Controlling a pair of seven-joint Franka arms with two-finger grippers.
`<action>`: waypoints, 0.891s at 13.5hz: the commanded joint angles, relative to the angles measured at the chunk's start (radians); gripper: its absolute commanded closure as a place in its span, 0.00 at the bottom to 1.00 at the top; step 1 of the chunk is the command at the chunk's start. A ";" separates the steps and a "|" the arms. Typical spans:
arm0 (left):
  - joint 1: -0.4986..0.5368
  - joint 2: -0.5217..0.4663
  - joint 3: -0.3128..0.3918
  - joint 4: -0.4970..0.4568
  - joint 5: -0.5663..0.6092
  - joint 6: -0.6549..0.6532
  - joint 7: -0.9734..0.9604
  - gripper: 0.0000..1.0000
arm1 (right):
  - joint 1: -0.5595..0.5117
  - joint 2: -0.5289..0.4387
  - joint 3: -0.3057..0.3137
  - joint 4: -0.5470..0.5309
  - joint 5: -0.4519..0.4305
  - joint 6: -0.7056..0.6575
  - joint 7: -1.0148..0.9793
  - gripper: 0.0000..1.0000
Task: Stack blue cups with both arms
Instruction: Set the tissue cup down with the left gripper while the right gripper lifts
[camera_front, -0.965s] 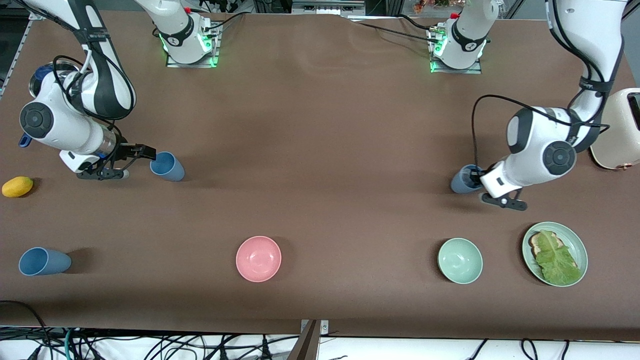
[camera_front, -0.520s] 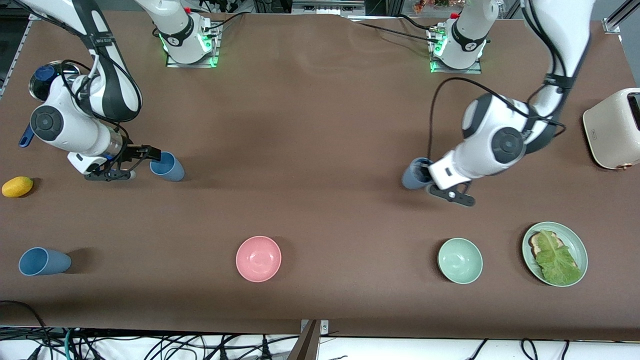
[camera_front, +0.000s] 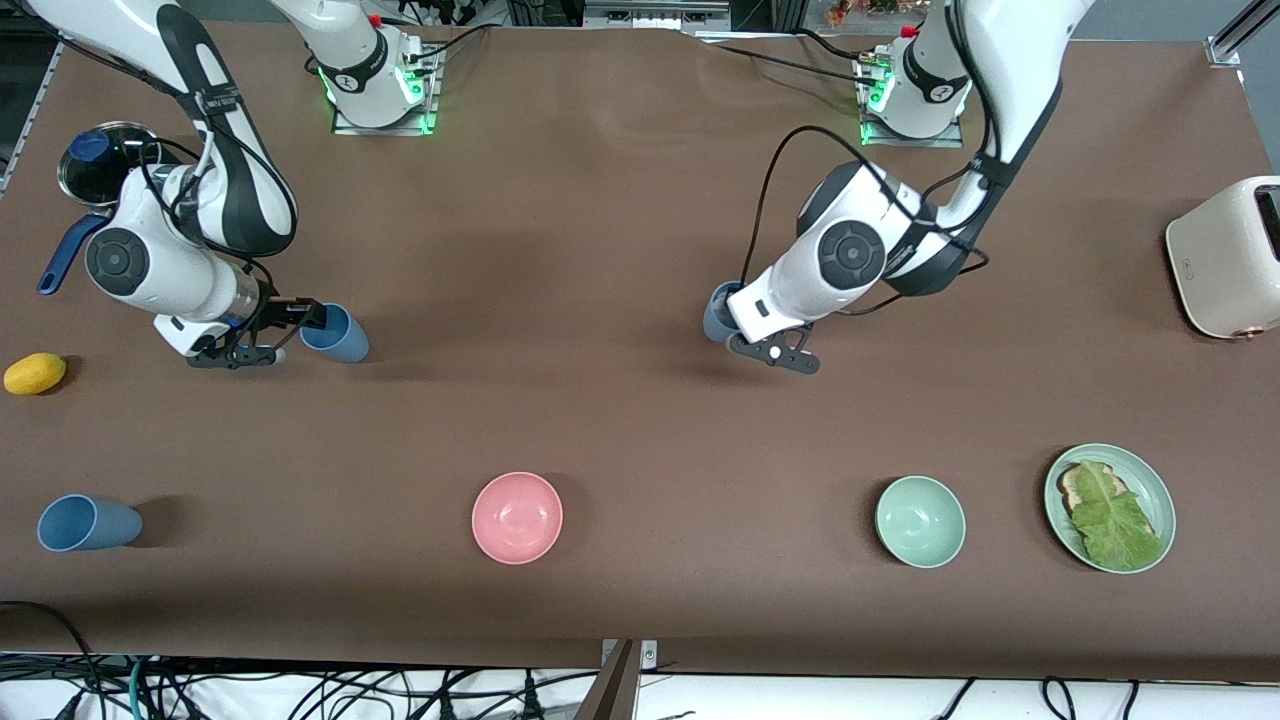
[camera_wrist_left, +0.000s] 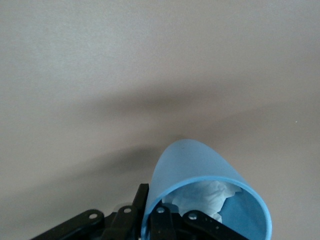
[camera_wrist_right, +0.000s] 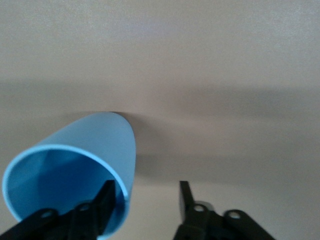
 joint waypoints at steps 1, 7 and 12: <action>-0.029 0.062 0.005 0.061 0.017 0.002 0.002 1.00 | 0.002 0.000 0.005 0.001 -0.009 -0.001 0.004 1.00; -0.047 0.096 0.008 0.093 0.038 0.025 -0.004 0.23 | 0.001 0.000 0.032 0.116 0.011 -0.114 0.011 1.00; 0.003 -0.031 0.005 0.098 0.036 -0.036 -0.005 0.00 | 0.004 0.002 0.098 0.259 0.088 -0.267 0.146 1.00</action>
